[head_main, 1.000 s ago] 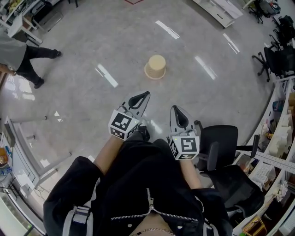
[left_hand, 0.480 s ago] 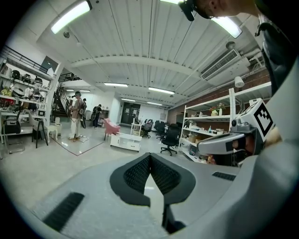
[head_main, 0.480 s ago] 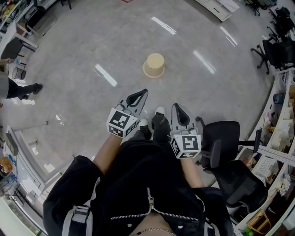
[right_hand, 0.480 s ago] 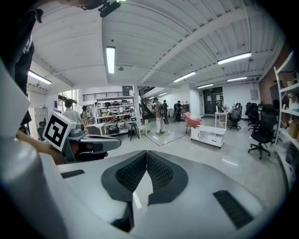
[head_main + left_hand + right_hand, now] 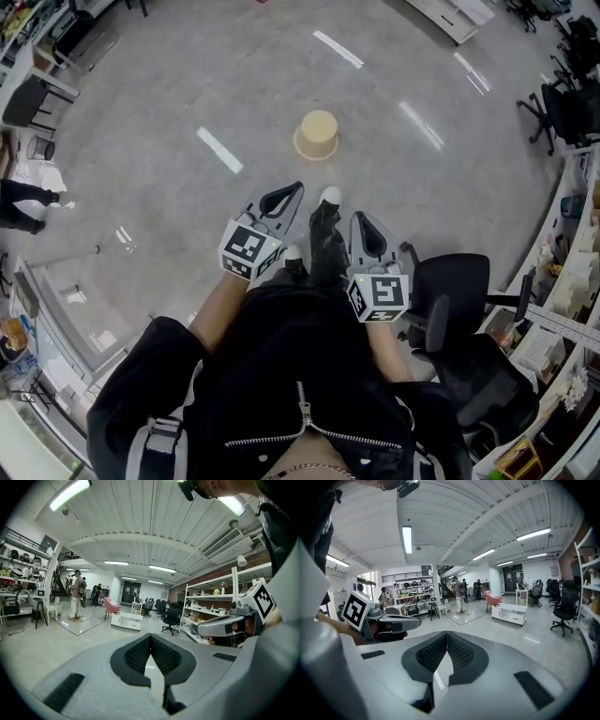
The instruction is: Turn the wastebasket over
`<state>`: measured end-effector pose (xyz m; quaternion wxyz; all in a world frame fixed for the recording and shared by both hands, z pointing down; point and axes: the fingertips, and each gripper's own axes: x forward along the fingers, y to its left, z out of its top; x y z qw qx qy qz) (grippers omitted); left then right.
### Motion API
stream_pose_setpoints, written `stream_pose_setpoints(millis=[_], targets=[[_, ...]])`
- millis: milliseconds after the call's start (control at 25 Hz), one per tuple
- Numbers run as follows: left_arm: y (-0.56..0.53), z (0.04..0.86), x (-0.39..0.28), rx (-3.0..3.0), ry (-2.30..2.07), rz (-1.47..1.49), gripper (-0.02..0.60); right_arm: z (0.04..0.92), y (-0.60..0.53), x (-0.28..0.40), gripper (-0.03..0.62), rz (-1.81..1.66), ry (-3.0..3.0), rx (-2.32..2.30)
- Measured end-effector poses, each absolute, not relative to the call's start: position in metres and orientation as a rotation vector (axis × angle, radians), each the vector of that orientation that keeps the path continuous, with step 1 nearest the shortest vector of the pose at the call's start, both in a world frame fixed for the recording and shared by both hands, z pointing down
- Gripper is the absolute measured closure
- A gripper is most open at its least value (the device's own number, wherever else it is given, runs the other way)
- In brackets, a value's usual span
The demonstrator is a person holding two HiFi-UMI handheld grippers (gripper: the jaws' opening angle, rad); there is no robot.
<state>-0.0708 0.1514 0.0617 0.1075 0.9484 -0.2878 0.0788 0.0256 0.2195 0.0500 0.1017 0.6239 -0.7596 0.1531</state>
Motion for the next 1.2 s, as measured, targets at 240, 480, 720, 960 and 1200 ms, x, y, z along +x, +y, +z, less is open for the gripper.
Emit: stream_pose_setpoints(millis=[240, 480, 720, 960, 1200], targets=[[0.105, 0.072, -0.066, 2.77, -0.875, 0.257, 0.577, 0.06, 0.173, 0.033, 0.583, 0.462, -2.257, 1.814], [0.058, 0.07, -0.034, 2.781, -0.878, 0.263, 0.577, 0.057, 0.116, 0.061, 0.583, 0.446, -2.275, 1.822], [0.002, 0.058, -0.002, 2.803, -0.884, 0.262, 0.577, 0.049, 0.054, 0.092, 0.583, 0.445, -2.299, 1.817], [-0.061, 0.049, 0.036, 2.786, -0.928, 0.267, 0.577, 0.044, -0.01, 0.127, 0.583, 0.466, -2.335, 1.755], [-0.111, 0.05, 0.052, 2.741, -1.002, 0.283, 0.577, 0.047, -0.063, 0.146, 0.583, 0.483, -2.371, 1.652]])
